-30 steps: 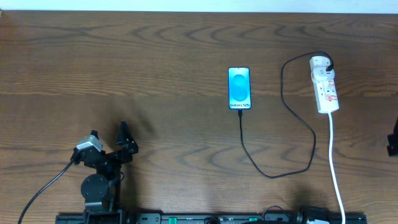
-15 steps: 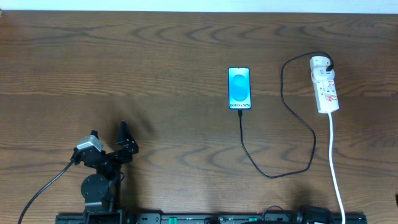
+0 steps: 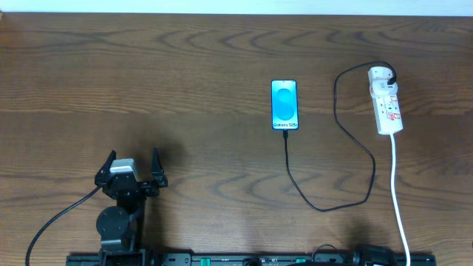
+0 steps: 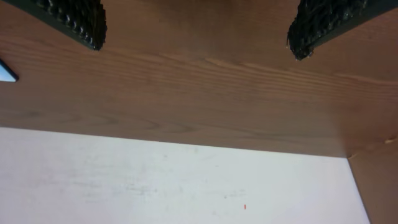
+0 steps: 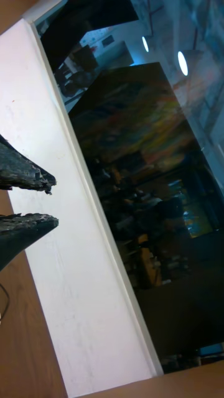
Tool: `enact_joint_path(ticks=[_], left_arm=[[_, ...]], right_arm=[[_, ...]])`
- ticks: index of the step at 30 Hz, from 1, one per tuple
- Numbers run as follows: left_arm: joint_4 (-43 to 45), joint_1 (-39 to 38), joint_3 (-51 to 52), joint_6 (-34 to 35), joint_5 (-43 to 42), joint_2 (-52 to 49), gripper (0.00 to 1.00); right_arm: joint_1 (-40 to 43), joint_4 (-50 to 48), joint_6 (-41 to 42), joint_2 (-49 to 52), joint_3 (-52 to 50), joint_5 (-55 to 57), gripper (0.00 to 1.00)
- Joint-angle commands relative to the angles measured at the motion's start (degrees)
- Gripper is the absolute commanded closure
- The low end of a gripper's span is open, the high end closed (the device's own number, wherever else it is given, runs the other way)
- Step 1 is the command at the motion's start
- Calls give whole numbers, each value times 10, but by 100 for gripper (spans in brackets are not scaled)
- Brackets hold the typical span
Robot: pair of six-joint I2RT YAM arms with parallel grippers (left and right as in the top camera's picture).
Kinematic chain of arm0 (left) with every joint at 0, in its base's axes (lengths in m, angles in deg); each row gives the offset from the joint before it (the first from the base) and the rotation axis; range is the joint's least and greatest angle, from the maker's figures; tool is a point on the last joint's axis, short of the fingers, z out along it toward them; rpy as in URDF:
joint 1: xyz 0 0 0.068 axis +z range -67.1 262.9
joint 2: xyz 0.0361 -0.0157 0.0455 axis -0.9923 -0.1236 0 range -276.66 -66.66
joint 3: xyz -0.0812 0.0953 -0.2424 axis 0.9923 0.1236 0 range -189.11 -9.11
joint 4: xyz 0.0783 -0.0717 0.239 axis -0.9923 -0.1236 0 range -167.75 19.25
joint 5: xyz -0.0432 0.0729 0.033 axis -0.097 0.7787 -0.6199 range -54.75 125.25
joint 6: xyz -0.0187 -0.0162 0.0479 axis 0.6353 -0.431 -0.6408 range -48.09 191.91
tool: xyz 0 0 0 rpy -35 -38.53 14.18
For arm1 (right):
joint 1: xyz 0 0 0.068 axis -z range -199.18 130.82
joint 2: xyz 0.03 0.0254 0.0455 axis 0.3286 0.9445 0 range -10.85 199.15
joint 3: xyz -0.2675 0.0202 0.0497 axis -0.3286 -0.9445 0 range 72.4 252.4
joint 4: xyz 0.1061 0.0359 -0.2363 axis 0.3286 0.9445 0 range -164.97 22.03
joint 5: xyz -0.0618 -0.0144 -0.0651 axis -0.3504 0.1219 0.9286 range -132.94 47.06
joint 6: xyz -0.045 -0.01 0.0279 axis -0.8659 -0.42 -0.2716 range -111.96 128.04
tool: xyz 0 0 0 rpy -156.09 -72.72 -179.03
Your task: Plug charger to phone and switch on socket
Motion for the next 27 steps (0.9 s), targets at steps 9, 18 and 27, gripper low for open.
enact_joint_path(ticks=[9, 18, 27], left_arm=[[-19, 2, 10, -26, -8, 5, 5], [-19, 2, 10, -26, -8, 5, 5], [-19, 2, 10, -26, -8, 5, 5]], right_arm=[[-5, -47, -2, 1, -1, 50, 30], [-5, 126, -2, 1, -1, 50, 1], [-5, 312, -2, 1, -1, 77, 1]])
